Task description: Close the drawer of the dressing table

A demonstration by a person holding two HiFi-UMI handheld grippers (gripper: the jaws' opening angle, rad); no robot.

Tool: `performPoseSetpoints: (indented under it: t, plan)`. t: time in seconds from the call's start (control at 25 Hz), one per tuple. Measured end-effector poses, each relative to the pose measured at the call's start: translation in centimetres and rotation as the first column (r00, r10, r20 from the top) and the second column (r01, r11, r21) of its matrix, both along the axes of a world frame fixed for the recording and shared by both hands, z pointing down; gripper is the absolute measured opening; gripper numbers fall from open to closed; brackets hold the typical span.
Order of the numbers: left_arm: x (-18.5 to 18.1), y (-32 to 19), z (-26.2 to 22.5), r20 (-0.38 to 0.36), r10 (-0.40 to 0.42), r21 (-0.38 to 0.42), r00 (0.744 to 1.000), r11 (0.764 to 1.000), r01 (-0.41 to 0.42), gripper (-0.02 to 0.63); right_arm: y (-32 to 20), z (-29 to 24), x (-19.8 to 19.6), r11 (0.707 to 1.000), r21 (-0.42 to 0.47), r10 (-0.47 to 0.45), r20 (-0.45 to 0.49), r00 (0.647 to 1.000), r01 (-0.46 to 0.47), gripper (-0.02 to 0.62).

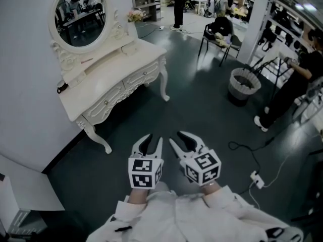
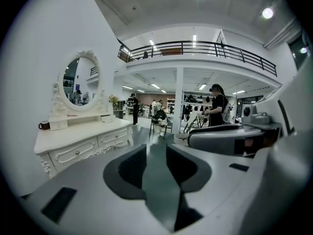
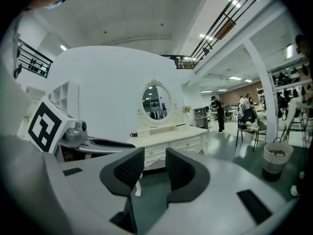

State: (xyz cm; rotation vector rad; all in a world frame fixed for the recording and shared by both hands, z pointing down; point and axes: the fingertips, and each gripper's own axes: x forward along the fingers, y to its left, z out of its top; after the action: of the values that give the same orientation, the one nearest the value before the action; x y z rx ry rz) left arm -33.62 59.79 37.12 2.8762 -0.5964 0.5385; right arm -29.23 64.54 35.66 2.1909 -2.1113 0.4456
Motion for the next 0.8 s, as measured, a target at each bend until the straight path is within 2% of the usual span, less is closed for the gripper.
performPoseSetpoints:
  t: [0.2,0.36,0.8]
  plan:
    - [0.8,-0.9,0.7,0.020,0.020,-0.021,1.000,1.000,-0.020,0.136,-1.0,1.3,1.1,1.000,-0.027,0.006,0.019,1.000,-0.006,0.112]
    - [2.1,-2.7,1.8,0.023,0.044,-0.039,0.999,0.998,-0.043,0.137,-3.1,2.3,1.8,0.999,-0.028,-0.033,0.041,0.999,0.034,0.112]
    - [7.8,-14.7,1.7,0.022,0.018,-0.041,1.000,0.999,-0.017,0.137,-14.2,2.9,8.4,0.998,-0.060,-0.024,0.027,0.999,0.025,0.112]
